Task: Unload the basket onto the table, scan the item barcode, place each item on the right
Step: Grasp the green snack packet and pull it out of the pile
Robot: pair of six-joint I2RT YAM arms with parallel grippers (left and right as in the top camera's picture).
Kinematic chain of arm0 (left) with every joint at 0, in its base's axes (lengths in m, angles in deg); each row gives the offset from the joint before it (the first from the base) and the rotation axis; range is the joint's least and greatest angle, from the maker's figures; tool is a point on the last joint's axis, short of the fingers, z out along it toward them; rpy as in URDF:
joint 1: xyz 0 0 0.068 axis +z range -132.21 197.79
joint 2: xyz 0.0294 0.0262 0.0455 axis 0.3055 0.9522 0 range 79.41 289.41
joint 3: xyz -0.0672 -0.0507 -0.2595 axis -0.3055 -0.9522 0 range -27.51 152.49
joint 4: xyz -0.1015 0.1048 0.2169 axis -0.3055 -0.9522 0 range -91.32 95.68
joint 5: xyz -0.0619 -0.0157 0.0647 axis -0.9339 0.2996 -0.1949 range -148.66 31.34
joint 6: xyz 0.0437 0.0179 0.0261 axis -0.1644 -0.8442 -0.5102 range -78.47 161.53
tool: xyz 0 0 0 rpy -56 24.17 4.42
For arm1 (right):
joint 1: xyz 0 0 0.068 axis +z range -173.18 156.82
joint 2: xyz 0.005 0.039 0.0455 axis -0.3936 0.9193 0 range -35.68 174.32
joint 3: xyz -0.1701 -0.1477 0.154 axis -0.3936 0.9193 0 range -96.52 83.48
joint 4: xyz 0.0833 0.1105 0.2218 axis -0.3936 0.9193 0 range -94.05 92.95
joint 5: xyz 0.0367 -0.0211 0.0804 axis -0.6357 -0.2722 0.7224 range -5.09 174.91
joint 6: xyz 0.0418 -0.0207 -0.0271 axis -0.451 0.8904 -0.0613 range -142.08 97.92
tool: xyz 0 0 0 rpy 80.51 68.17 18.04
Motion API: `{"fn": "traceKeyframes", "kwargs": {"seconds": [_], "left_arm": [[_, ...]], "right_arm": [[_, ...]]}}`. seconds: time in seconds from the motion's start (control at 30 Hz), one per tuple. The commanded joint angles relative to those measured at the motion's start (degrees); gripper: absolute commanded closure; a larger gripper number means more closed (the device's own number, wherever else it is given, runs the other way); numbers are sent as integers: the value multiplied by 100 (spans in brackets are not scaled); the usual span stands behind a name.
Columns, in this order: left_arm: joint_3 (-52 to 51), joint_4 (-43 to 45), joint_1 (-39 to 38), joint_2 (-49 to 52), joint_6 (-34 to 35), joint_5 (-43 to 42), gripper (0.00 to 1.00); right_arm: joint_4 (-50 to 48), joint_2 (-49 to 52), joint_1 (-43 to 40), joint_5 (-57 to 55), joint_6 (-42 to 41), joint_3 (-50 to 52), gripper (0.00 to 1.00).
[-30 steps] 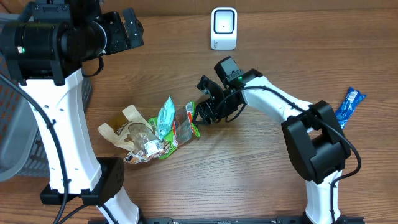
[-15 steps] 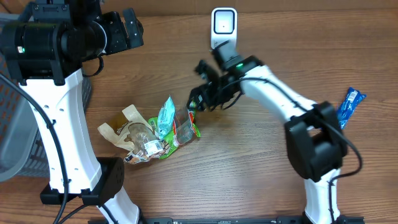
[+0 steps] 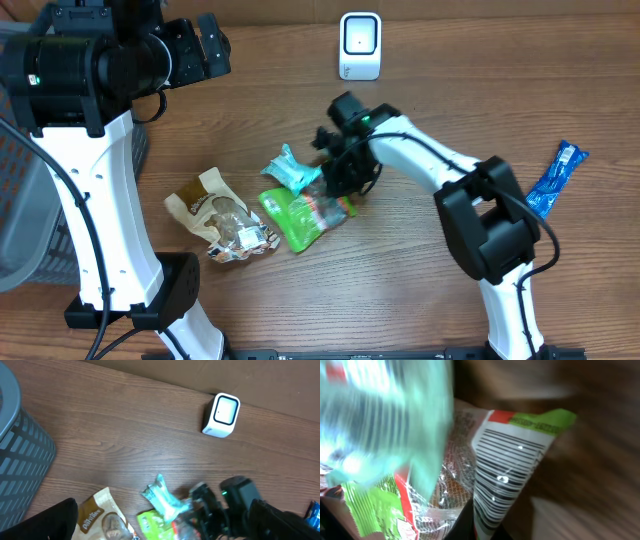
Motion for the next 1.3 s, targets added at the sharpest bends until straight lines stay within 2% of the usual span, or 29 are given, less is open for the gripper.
{"fn": "traceKeyframes", "kwargs": {"seconds": [0.0,0.17,0.3,0.37,0.4,0.43,0.57,0.63,0.73,0.97,1.07,1.27], "left_arm": [[-7,9,-11,-2,-107,20,0],[-7,9,-11,-2,-107,20,0],[-7,9,-11,-2,-107,20,0],[-7,9,-11,-2,-107,20,0],[-7,9,-11,-2,-107,20,0],[-7,9,-11,-2,-107,20,0],[-4,9,-11,-2,-107,20,0],[-7,9,-11,-2,-107,20,0],[-7,9,-11,-2,-107,20,0],[-7,9,-11,-2,-107,20,0],[-7,9,-11,-2,-107,20,0],[-7,9,-11,-2,-107,20,0]], "right_arm": [[190,-472,-588,-435,299,76,96],[713,-951,-761,-487,1235,76,96],[1093,-1086,-656,-1222,1985,79,95],[1051,-1086,-651,-1731,1947,76,86],[1047,-1097,-651,-1950,1637,-39,68],[1047,-1097,-662,-2037,1386,-136,65],[1486,-1097,-962,-2044,-562,-1182,29],[2142,-1097,-1259,-1255,-1611,-1482,20],[2583,-1095,-1550,-409,-1674,-988,21],[2020,-1145,-1545,413,-1720,916,27],[1145,-1287,-1547,492,-2201,1480,27],[-417,-1287,-1545,319,-3069,1978,26]]}}
